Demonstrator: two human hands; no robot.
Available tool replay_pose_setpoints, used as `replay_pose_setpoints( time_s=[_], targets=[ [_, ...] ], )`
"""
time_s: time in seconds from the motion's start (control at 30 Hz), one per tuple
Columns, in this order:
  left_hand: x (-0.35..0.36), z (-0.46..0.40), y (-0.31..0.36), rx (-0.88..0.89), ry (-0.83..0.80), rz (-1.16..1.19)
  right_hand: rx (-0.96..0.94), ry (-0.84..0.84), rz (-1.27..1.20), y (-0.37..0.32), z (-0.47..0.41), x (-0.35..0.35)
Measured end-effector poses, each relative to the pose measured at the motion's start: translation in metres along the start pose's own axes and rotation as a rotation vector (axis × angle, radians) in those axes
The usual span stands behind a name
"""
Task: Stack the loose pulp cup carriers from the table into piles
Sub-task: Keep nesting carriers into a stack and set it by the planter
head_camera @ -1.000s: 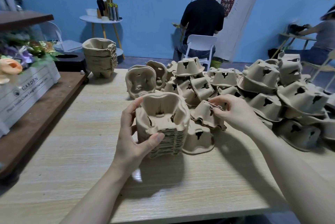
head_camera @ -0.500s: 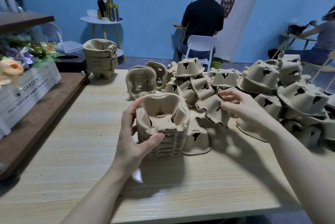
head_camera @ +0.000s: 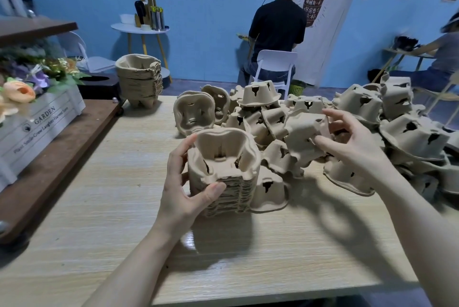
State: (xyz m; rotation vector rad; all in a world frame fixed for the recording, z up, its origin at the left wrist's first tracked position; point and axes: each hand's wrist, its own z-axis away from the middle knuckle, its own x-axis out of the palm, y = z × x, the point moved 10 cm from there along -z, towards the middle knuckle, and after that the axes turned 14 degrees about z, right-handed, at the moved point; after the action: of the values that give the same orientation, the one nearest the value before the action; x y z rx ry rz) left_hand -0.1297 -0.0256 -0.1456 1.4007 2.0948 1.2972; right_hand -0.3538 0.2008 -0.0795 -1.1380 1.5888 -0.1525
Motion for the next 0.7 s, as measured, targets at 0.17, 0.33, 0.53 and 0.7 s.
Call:
replay_pose_setpoints(
  time_s=[0.17, 0.33, 0.53, 0.7],
  targets=[
    [0.001, 0.000, 0.000, 0.003, -0.009, -0.007, -0.224, 0.154, 0.194, -0.010, 0.048, -0.008],
    [-0.002, 0.001, -0.001, -0.001, -0.009, -0.010, -0.153, 0.047, 0.157, 0.022, 0.079, 0.009],
    [0.002, 0.002, 0.003, 0.003, 0.008, 0.019, -0.052, -0.014, 0.330, 0.040, 0.107, 0.005],
    [0.002, 0.002, 0.004, -0.010, 0.011, 0.027, -0.048, 0.135, 0.585, 0.041, 0.116, -0.018]
  ],
)
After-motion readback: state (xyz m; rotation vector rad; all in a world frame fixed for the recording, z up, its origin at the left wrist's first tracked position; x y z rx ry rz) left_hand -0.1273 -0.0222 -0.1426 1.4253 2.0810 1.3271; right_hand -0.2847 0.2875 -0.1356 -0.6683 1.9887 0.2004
